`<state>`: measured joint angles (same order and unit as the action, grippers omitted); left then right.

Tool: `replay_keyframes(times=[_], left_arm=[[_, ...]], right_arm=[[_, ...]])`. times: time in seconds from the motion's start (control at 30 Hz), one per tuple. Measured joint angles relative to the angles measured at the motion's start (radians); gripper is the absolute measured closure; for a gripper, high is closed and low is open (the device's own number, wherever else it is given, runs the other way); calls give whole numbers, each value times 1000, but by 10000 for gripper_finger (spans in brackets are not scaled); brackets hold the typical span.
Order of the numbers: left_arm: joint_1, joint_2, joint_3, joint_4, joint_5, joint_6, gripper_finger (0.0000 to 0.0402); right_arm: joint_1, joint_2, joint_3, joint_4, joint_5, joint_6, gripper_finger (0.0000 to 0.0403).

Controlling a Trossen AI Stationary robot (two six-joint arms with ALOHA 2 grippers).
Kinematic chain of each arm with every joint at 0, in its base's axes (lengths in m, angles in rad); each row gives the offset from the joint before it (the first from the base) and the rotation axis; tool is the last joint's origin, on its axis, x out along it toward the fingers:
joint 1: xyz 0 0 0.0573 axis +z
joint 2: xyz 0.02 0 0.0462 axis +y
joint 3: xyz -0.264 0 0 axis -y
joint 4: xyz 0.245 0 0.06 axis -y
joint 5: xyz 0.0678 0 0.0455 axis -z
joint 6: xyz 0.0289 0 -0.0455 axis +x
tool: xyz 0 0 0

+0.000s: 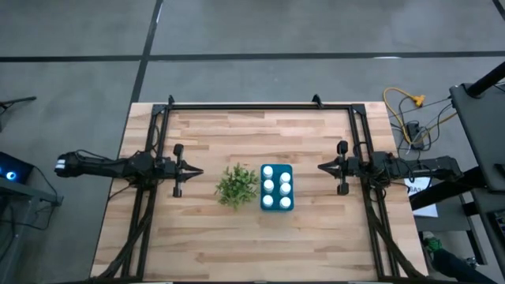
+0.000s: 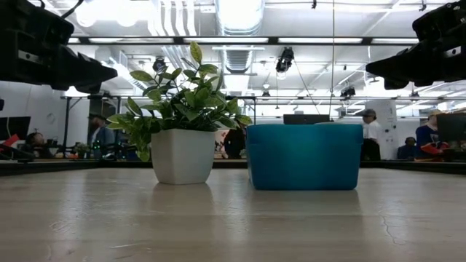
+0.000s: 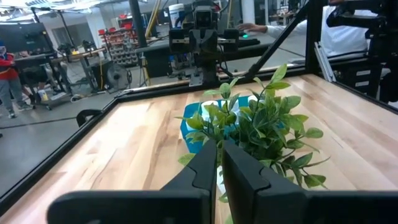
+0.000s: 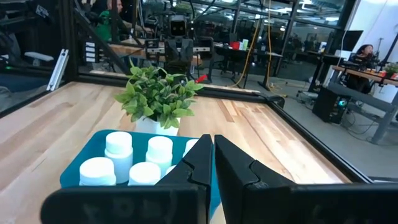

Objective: Pick and place pill bottles into a basket
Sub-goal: Return to Home Position

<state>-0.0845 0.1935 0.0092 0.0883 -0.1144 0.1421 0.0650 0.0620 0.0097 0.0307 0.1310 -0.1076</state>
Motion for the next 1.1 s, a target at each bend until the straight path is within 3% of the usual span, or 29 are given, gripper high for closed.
replay_keyframes(times=[1.1], left_arm=[[0, 36, 0, 8, 0, 0, 393]], right_arm=[[0, 0, 0, 0, 0, 0, 394]])
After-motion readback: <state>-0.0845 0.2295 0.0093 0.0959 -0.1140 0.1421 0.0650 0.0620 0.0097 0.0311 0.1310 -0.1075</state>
